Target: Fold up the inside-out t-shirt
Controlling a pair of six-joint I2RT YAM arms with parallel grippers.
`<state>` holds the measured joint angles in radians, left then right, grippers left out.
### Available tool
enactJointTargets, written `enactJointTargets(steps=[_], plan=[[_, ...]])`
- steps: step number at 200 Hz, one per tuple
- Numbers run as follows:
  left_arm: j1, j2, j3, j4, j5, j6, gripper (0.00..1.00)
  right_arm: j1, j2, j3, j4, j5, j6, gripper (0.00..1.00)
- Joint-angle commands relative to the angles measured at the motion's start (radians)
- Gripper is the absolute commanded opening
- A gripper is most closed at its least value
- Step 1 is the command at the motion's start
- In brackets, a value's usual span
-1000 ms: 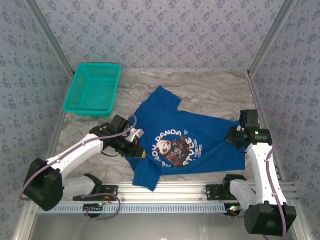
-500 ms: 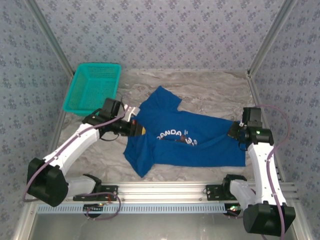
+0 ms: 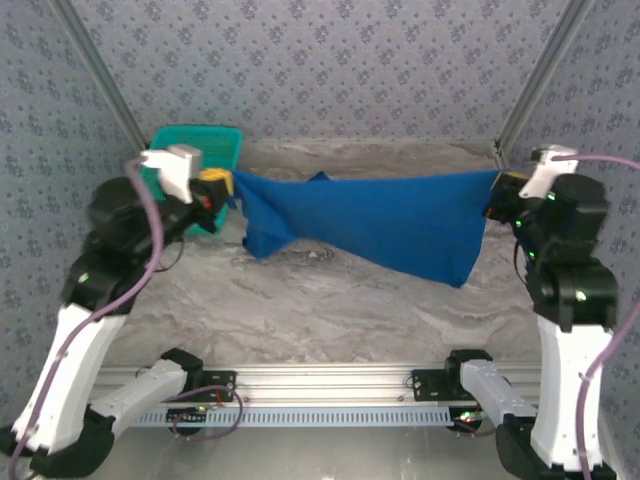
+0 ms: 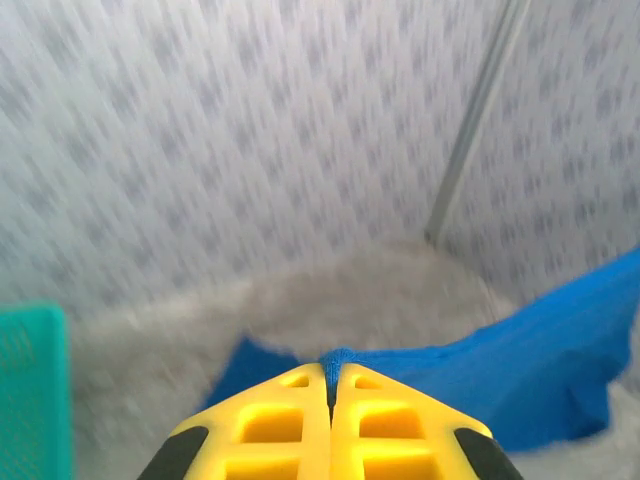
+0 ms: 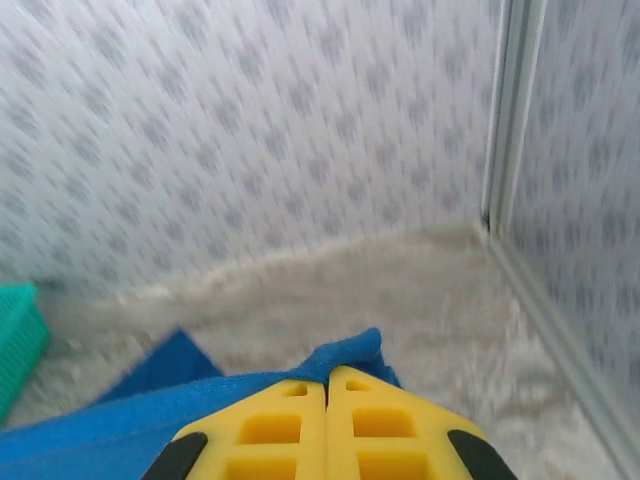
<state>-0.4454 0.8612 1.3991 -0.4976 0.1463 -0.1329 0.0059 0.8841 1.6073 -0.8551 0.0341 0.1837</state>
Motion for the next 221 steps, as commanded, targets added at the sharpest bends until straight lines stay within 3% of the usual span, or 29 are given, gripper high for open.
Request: enactJointTargets(steps=[1, 50, 82, 118, 140, 183, 221], plan=[[-0.003, -0.06, 0.115, 0.012, -0.133, 0.107, 0.0, 0.005, -0.028, 0.146, -0.079, 0.018, -0.062, 0.0], [0.0, -0.08, 0.361, -0.116, -0.146, 0.124, 0.0, -0.011, -0.028, 0.412, -0.166, -0.035, -0.071, 0.0], [0.015, -0.004, 0.485, -0.187, -0.175, 0.127, 0.0, -0.047, 0.01, 0.515, -0.203, -0.043, -0.066, 0.0], [0.015, 0.18, 0.546, -0.231, -0.3, 0.196, 0.0, -0.059, 0.07, 0.449, -0.143, -0.013, -0.059, 0.0], [0.024, 0.318, 0.638, -0.218, -0.309, 0.243, 0.0, -0.058, 0.129, 0.405, -0.058, 0.01, -0.056, 0.0], [0.155, 0.589, 0.879, -0.194, -0.194, 0.239, 0.0, -0.058, 0.314, 0.442, 0.105, 0.006, -0.031, 0.0], [0.187, 0.854, 1.287, -0.303, -0.147, 0.254, 0.0, -0.056, 0.459, 0.533, 0.176, -0.018, -0.018, 0.0]])
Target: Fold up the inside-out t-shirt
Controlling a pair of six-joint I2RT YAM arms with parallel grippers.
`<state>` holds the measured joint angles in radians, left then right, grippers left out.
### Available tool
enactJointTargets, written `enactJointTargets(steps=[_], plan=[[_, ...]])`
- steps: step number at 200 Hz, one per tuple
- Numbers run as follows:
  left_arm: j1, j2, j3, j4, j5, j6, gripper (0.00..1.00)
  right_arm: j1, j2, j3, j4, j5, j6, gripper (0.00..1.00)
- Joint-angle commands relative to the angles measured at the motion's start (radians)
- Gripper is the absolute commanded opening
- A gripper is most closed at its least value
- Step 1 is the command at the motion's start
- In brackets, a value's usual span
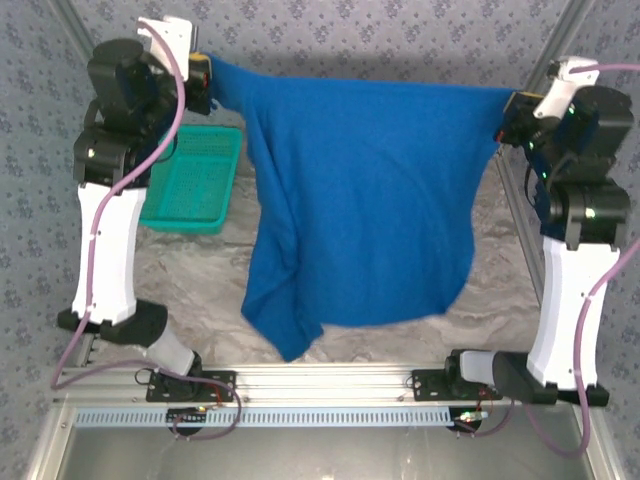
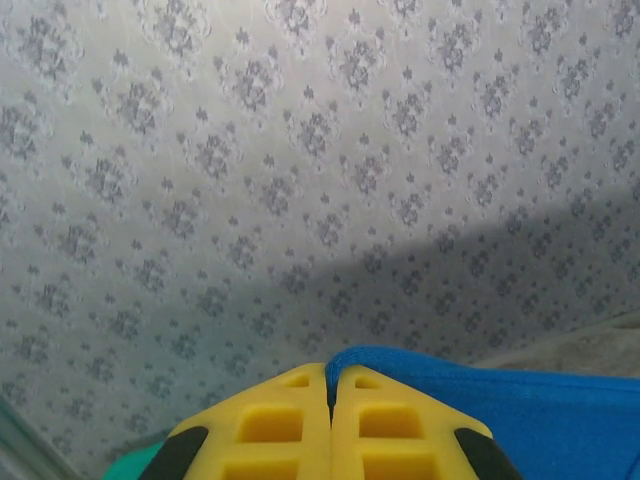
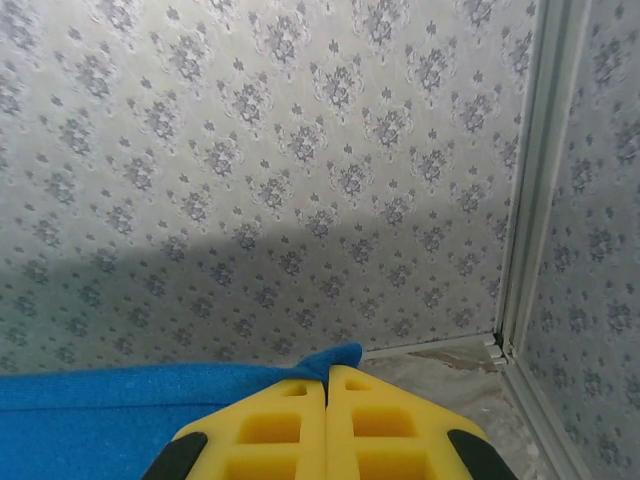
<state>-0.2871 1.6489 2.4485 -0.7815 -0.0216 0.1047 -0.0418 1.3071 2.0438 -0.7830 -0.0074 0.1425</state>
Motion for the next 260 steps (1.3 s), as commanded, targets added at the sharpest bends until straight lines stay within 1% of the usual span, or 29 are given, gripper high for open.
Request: enactJointTargets(steps=[1, 19, 28, 36, 69, 86, 109, 126, 145, 163, 181, 209, 221, 237, 260], plan=[[0.029, 0.072, 0.248, -0.024, 0.021, 0.017, 0.0, -0.01, 0.04, 0.104, 0.102, 0.023, 0.023, 0.0], [0.048, 0.151, 0.432, -0.072, 0.06, -0.002, 0.0, -0.007, 0.087, 0.196, 0.073, 0.002, 0.023, 0.0], [0.057, 0.157, 0.469, -0.076, 0.075, -0.012, 0.0, -0.007, 0.098, 0.232, 0.062, -0.009, 0.023, 0.0], [0.063, 0.142, 0.465, -0.068, 0.092, -0.019, 0.0, -0.005, 0.105, 0.261, 0.047, -0.017, 0.019, 0.0], [0.068, 0.008, 0.308, -0.027, 0.155, -0.041, 0.0, 0.002, 0.099, 0.351, -0.052, -0.063, 0.01, 0.0], [0.067, -0.072, 0.217, -0.034, 0.172, -0.043, 0.0, 0.011, 0.068, 0.348, -0.109, -0.091, 0.004, 0.0], [0.066, -0.202, 0.099, -0.047, 0.174, -0.026, 0.0, 0.021, -0.01, 0.322, -0.206, -0.091, -0.014, 0.0], [0.067, -0.309, 0.034, -0.053, 0.175, -0.014, 0.0, 0.022, -0.094, 0.284, -0.262, -0.079, -0.024, 0.0], [0.066, -0.424, -0.039, -0.018, 0.203, -0.027, 0.0, 0.022, -0.182, 0.257, -0.296, -0.043, -0.039, 0.0], [0.066, -0.467, -0.057, 0.005, 0.218, -0.048, 0.0, 0.022, -0.229, 0.262, -0.302, 0.002, -0.051, 0.0], [0.066, -0.445, -0.04, -0.005, 0.194, -0.045, 0.0, 0.022, -0.228, 0.289, -0.3, 0.028, -0.055, 0.0], [0.067, -0.344, -0.029, -0.02, 0.132, -0.009, 0.0, 0.02, -0.18, 0.27, -0.278, 0.102, -0.066, 0.0], [0.068, -0.281, -0.039, -0.021, 0.109, 0.012, 0.0, 0.02, -0.159, 0.212, -0.247, 0.138, -0.064, 0.0], [0.073, -0.182, -0.07, -0.015, 0.104, 0.018, 0.0, 0.02, -0.121, 0.113, -0.178, 0.2, -0.075, 0.0], [0.089, -0.035, -0.188, 0.067, 0.123, -0.012, 0.0, 0.015, -0.027, -0.078, -0.027, 0.254, -0.075, 0.0]])
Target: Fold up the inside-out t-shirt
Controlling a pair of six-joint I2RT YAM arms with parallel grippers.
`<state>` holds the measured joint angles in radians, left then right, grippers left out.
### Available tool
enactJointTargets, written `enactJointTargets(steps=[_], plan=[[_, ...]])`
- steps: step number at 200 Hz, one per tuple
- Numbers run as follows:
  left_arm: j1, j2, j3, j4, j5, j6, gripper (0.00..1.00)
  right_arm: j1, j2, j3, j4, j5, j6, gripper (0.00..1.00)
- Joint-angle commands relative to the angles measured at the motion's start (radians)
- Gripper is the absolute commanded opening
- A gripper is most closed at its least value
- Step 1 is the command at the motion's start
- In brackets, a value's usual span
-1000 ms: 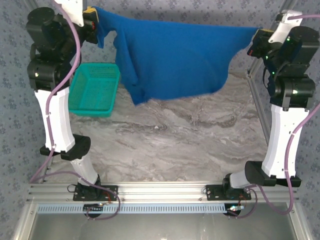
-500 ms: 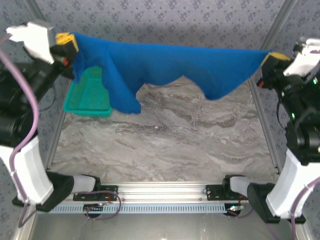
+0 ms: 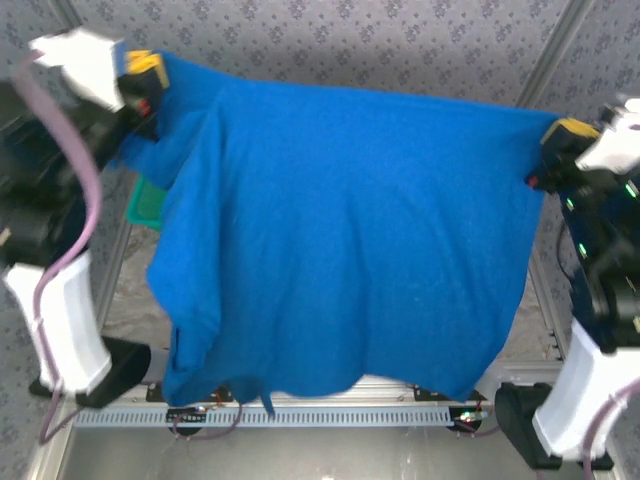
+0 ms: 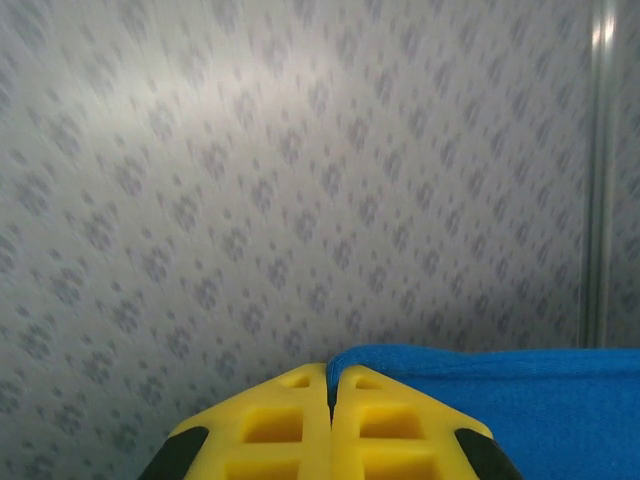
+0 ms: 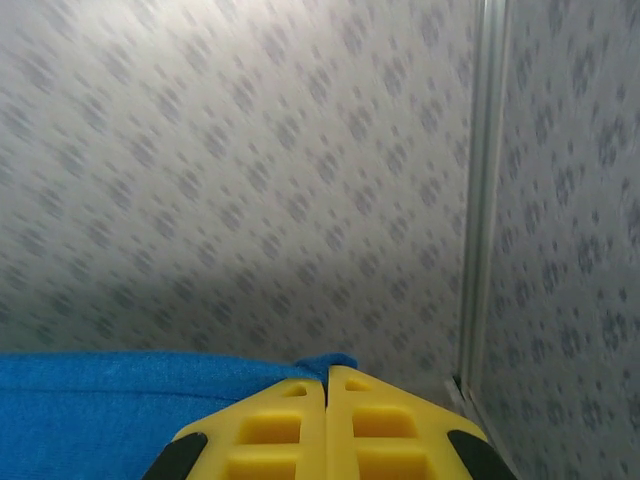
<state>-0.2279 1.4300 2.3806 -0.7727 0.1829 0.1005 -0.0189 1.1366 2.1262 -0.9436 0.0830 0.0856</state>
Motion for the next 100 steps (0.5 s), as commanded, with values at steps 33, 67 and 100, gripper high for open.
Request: enactJointTargets(steps=[33, 67, 100], plan=[[0.033, 0.483, -0.163, 0.15, -0.06, -0.03, 0.0, -0.006, 0.375, -0.333, 0.335, 0.186, -0.042, 0.0], [0.038, 0.851, -0.036, 0.203, -0.062, -0.079, 0.11, -0.005, 0.694, -0.376, 0.505, 0.239, -0.06, 0.18], [0.062, 1.302, 0.607, 0.038, -0.042, -0.22, 0.52, 0.003, 1.053, -0.016, 0.348, 0.222, -0.023, 0.44]])
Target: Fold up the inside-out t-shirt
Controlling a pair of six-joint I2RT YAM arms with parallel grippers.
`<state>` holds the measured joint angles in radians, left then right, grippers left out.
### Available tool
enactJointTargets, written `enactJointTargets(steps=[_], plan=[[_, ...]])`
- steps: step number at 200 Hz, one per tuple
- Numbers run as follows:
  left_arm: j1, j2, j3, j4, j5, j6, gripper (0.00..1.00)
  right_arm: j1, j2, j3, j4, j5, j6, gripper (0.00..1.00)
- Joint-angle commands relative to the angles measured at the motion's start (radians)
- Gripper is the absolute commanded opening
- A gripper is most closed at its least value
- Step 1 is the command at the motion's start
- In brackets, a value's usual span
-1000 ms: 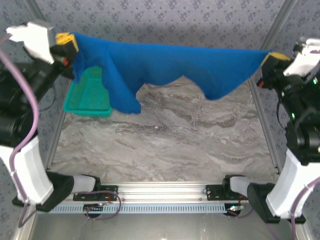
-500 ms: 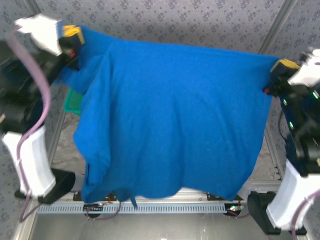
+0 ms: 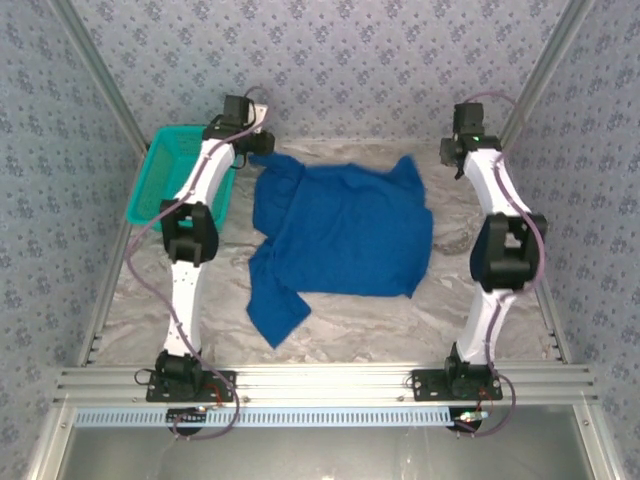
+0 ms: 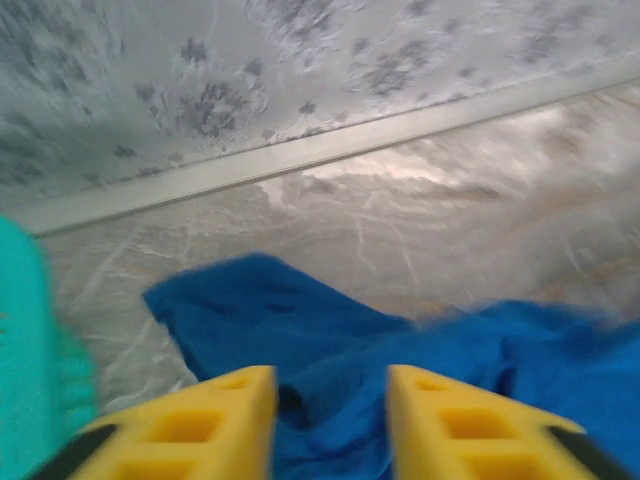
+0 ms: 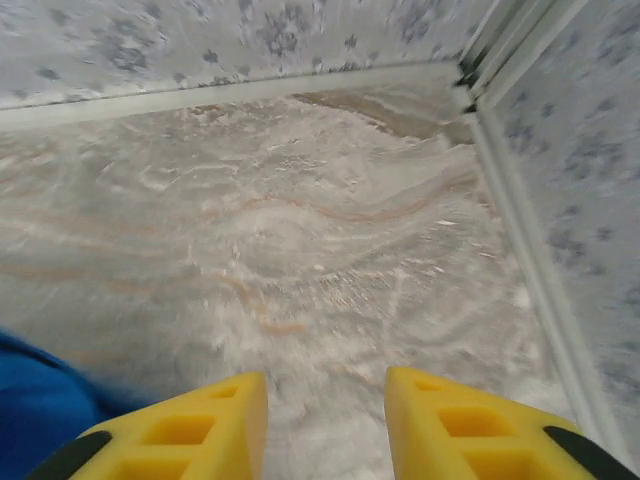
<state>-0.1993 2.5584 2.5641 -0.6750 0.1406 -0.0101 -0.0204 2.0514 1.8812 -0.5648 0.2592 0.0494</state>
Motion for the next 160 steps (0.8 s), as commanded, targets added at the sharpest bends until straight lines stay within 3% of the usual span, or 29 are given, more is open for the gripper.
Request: enactJointTargets(steps=[1, 12, 22, 33, 65, 90, 122, 144, 160], plan=[[0.035, 0.183, 0.445, -0.064, 0.003, -0.115, 0.53, 0.005, 0.146, 0.239, -0.032, 0.046, 0.013, 0.45], [0.043, 0.248, 0.562, -0.08, 0.025, -0.174, 0.62, 0.02, 0.202, 0.357, -0.132, 0.036, 0.018, 0.51], [0.051, 0.202, 0.488, -0.057, 0.077, -0.217, 0.7, 0.043, 0.204, 0.405, -0.191, 0.016, 0.008, 0.51], [0.046, 0.127, 0.385, -0.043, 0.119, -0.244, 0.72, 0.076, 0.157, 0.374, -0.236, -0.004, 0.023, 0.51], [-0.037, -0.11, 0.143, -0.092, 0.144, -0.195, 0.71, 0.163, -0.144, -0.104, -0.15, -0.231, 0.176, 0.51], [-0.095, -0.322, -0.165, -0.052, 0.133, -0.164, 0.7, 0.201, -0.344, -0.46, -0.13, -0.35, 0.272, 0.5], [-0.164, -0.612, -0.589, 0.062, 0.127, -0.179, 0.7, 0.235, -0.428, -0.711, -0.131, -0.476, 0.329, 0.46], [-0.214, -0.827, -0.917, 0.188, 0.071, -0.264, 0.7, 0.223, -0.409, -0.794, -0.153, -0.447, 0.34, 0.44], [-0.256, -0.942, -1.102, 0.207, 0.031, -0.322, 0.69, 0.235, -0.402, -0.794, -0.217, -0.295, 0.331, 0.43]])
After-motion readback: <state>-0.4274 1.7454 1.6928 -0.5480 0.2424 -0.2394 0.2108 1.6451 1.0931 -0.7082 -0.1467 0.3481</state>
